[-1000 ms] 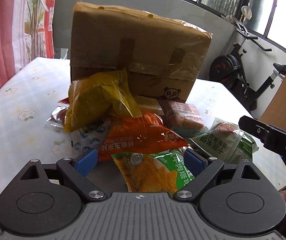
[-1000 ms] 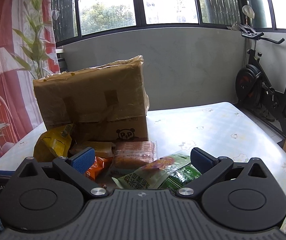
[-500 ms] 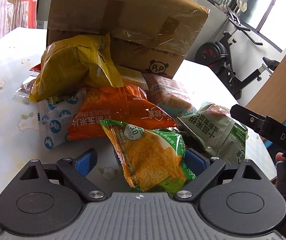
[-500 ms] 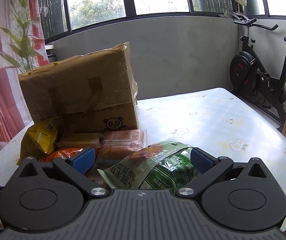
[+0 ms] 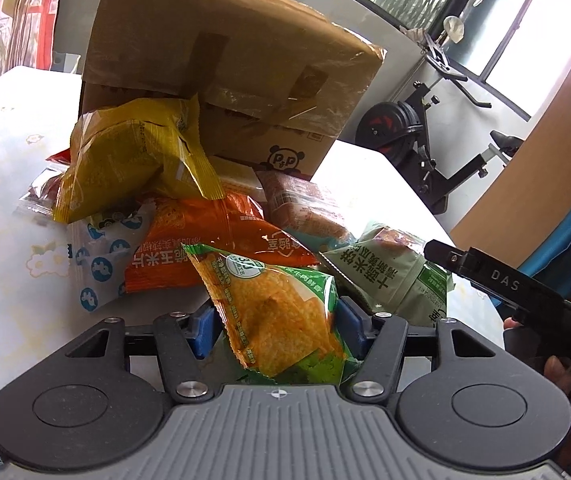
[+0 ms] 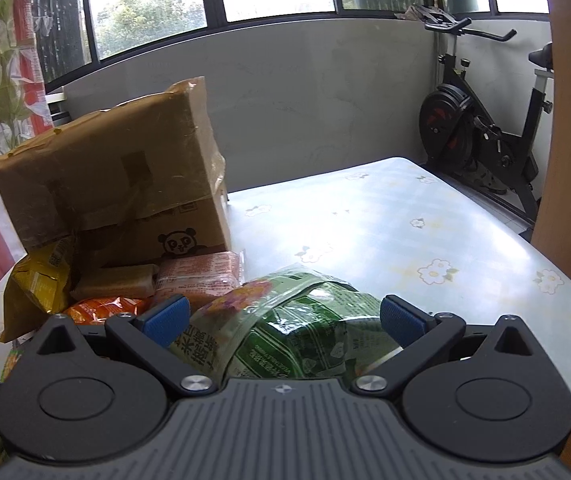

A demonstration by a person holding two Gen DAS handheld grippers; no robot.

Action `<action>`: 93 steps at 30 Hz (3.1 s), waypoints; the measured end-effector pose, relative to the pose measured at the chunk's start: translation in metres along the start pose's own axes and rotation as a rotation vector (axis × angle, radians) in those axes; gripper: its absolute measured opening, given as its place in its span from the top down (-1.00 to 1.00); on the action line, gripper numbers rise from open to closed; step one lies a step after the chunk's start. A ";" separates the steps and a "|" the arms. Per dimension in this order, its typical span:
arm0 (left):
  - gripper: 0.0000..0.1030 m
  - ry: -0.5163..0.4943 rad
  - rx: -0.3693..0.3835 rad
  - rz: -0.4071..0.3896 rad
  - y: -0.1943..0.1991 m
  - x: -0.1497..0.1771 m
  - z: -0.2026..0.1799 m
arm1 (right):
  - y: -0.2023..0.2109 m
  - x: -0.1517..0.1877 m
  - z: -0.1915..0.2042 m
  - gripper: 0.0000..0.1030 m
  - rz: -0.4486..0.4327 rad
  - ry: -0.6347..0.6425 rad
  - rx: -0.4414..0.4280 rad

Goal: Organize snacks
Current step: 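Grasp the orange-and-green chip bag with left tool while right grasps green snack bag, then carry both bags over the box and drop them inside, opening both tools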

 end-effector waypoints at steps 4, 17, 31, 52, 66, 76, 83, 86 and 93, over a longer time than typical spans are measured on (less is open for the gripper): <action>-0.22 -0.041 -0.007 -0.038 0.010 -0.004 -0.008 | -0.007 0.005 -0.010 -1.00 0.042 -0.055 0.016; -0.21 -0.104 -0.005 -0.185 0.042 -0.015 -0.022 | -0.024 0.018 -0.032 -1.00 0.054 -0.248 -0.007; -0.21 -0.016 -0.075 -0.276 0.062 -0.037 0.000 | -0.007 0.015 -0.031 -0.33 0.007 -0.266 -0.116; -0.21 -0.077 -0.248 -0.492 0.118 -0.104 0.021 | 0.028 -0.056 -0.017 -0.20 -0.288 -0.082 -0.124; -0.22 -0.072 -0.276 -0.553 0.120 -0.149 0.028 | 0.009 -0.131 0.027 -0.20 -0.428 0.102 -0.231; -0.22 -0.090 -0.263 -0.572 0.107 -0.198 0.029 | -0.033 -0.190 0.074 -0.20 -0.456 0.236 -0.317; -0.22 -0.114 -0.244 -0.558 0.085 -0.235 0.024 | -0.087 -0.217 0.120 -0.20 -0.375 0.426 -0.355; -0.22 -0.138 -0.261 -0.529 0.068 -0.250 0.023 | -0.115 -0.217 0.138 -0.19 -0.280 0.532 -0.360; -0.23 -0.218 -0.314 -0.456 0.025 -0.276 0.017 | -0.162 -0.206 0.153 -0.21 -0.094 0.569 -0.337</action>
Point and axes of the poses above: each gripper's, at about its wrist camera, not at the fingertips, and y roughly against the way its jaws point, z to its left, x to its underside, the point moved 4 cm from there along -y, roughly the way its jaws point, and after that the axes turned 8 degrees about -x, right-handed, at the moved point
